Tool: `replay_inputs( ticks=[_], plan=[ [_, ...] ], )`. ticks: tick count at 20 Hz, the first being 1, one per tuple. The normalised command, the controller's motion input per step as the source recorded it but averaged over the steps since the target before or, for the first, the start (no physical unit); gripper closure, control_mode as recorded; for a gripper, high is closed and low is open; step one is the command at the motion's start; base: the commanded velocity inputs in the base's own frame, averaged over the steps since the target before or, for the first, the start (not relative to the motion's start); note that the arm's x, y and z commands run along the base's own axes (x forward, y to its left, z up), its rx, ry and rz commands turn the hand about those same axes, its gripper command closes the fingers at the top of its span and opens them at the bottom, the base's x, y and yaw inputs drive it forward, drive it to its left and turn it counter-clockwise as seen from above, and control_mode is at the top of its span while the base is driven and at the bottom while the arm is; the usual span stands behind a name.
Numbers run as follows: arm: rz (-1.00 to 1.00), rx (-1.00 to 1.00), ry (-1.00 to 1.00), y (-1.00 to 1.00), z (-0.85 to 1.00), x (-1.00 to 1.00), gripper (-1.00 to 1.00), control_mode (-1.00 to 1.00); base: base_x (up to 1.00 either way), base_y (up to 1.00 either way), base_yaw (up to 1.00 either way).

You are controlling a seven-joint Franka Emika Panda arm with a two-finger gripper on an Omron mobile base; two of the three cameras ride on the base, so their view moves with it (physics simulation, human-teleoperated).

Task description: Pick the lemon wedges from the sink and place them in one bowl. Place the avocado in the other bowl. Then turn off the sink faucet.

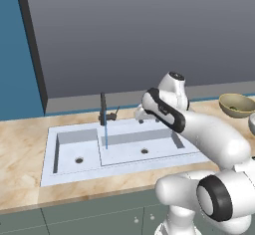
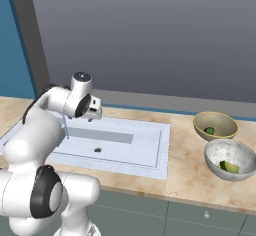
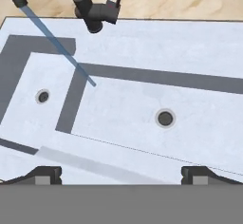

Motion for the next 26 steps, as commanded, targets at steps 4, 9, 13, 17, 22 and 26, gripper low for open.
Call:
replay_inputs(
  ticks=[4, 9, 13, 17, 22, 26],
  plan=[
    [0.03, 0.12, 0.00, 0.02, 0.00, 0.16, -1.00, -1.00, 0.00, 0.00, 0.00],
    [0.00, 0.11, 0.00, 0.00, 0.00, 0.22, -1.00, -1.00, 0.00, 0.00, 0.00],
    [0.00, 0.07, -0.01, 0.05, 0.00, 0.15, -1.00, -1.00, 0.00, 0.00, 0.00],
    [0.00, 0.04, -0.02, 0.14, 0.00, 0.04, -1.00, -1.00, 0.00, 0.00, 0.00],
    [-0.01, 0.04, -0.06, 0.23, 0.00, 0.03, -1.00, -1.00, 0.00, 0.00, 0.00],
    [-0.02, 0.04, -0.01, 0.26, 0.00, 0.11, -1.00, -1.00, 0.00, 0.00, 0.00]
  ],
)
